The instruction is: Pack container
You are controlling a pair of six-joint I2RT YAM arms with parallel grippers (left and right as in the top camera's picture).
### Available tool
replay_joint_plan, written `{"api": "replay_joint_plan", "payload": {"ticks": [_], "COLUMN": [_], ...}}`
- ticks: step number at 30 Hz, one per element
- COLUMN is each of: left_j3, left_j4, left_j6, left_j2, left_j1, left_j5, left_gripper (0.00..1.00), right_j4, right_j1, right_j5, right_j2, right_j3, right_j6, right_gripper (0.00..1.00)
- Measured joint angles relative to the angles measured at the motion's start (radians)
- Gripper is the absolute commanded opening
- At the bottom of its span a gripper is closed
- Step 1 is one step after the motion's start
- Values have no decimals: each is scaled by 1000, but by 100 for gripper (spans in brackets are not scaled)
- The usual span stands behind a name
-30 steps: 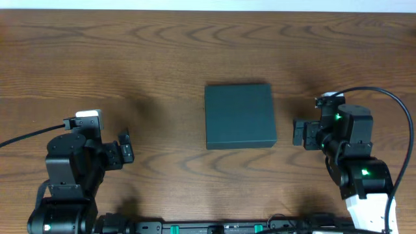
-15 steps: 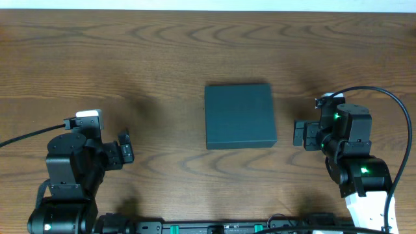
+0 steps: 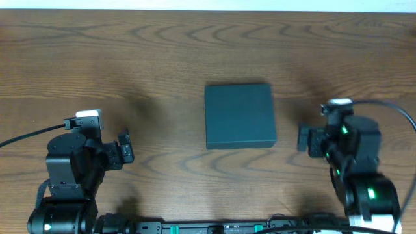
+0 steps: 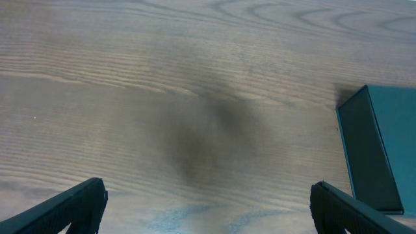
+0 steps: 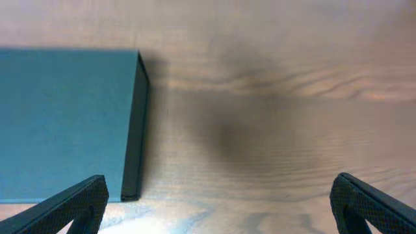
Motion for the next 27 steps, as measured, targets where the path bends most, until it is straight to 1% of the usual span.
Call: {"api": "replay_joint_plan", "payload": {"ticks": [7,10,12,17,21,24,26,27], "left_j3": [-1,-2,-2,-2,-4,-4,-5,-5], "left_j4": [0,0,0,0,0,1,0,0], "left_j6": [0,0,0,0,0,0,0,0], "left_j2": [0,0,0,1,1,1,1,1], "left_j1": [0,0,0,0,0,0,0,0], "left_j5": [0,0,0,0,0,0,0,0], "left_gripper": [98,99,99,99,99,98,99,99], "right_j4": [-122,-127,-95,147,461,671,774,795], "right_j1": [0,0,0,0,2,5,6,6], "right_j5": [-9,-17,-30,-61,-68,-57,-36,-29], "right_j2": [-381,-499,-578,-689,-694,-696,-698,-699], "right_j3": [-2,-27,-76,-299,-492,-588,-646,-664], "right_j6": [-68,-78,-85,-89,-86,-91,-97,-97], "right_gripper": [99,99,99,99,99,99,99,99]}}
